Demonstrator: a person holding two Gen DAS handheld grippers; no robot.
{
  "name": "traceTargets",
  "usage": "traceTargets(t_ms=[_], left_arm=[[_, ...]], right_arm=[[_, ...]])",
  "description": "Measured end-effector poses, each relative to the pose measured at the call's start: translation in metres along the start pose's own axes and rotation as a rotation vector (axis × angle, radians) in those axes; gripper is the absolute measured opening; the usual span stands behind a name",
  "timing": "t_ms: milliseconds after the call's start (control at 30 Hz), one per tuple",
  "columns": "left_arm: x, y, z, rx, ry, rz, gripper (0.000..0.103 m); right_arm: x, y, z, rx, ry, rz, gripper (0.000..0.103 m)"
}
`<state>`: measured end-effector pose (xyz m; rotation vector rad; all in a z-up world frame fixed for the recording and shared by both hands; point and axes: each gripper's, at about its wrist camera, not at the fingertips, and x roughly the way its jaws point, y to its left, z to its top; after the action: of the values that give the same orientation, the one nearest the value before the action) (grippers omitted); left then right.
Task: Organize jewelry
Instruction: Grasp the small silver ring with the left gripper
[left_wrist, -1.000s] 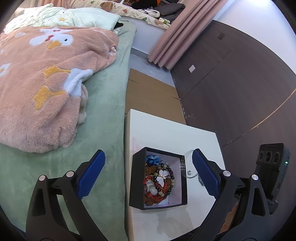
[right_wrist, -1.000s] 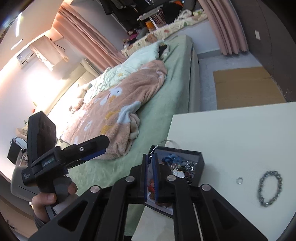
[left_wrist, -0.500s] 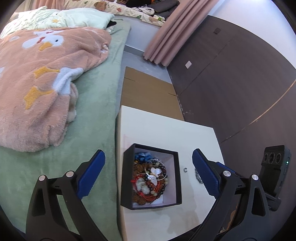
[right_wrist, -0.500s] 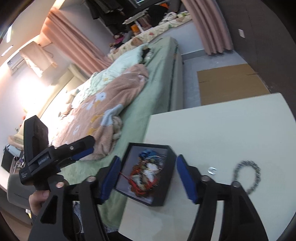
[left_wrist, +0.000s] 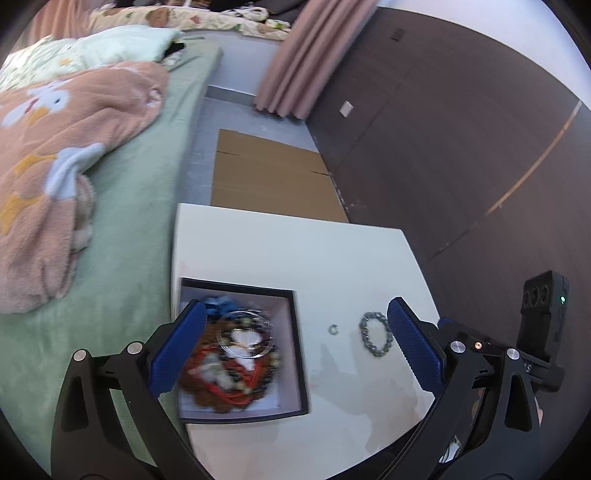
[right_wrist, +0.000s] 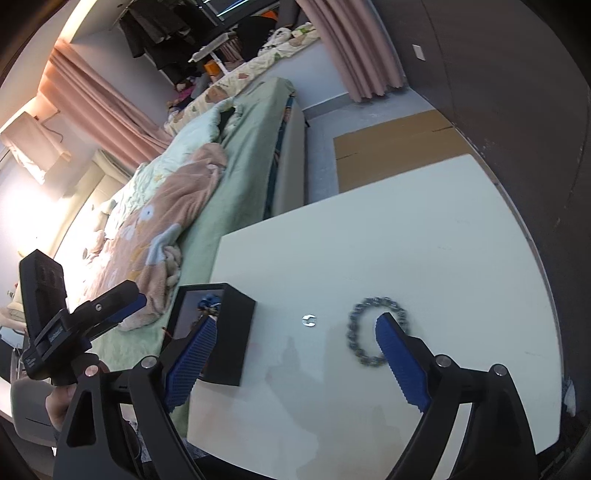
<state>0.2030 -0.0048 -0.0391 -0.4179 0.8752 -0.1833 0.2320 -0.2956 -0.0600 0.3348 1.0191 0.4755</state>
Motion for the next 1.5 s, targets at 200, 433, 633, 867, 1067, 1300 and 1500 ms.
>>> traceTargets(t_ms=[200,433,633,867,1067,1300,1500], left_arm=[[0.022,-0.036,-0.006,0.074,0.042,-0.008,0.084],[0.056,-0.063,-0.019,0.137,0.112,0.037,0.06],[0.089,-0.077,-0.031,0.174,0.181,0.077,0.043],[0.122,-0.083,-0.038,0.192,0.248,0.138,0.035],[0.141,-0.085,-0.045,0.209,0.275,0.18,0.031],[0.154,-0.096,-0.053,0.277,0.277,0.251,0.023],[0.154,-0.1,-0.057,0.308,0.258,0.299,0.013]], right_arm=[[-0.007,-0.026,0.001,0.029,0.009,-0.048,0.086],[-0.011,-0.051,0.0,0.026,0.027,-0.11,0.086],[-0.013,-0.07,0.005,0.043,0.03,-0.157,0.085],[-0.011,-0.083,0.009,0.048,0.048,-0.196,0.081],[-0.001,-0.089,0.012,0.035,0.077,-0.242,0.076],[0.0,-0.089,0.013,0.034,0.075,-0.248,0.076],[0.0,-0.085,0.011,0.028,0.072,-0.249,0.076]])
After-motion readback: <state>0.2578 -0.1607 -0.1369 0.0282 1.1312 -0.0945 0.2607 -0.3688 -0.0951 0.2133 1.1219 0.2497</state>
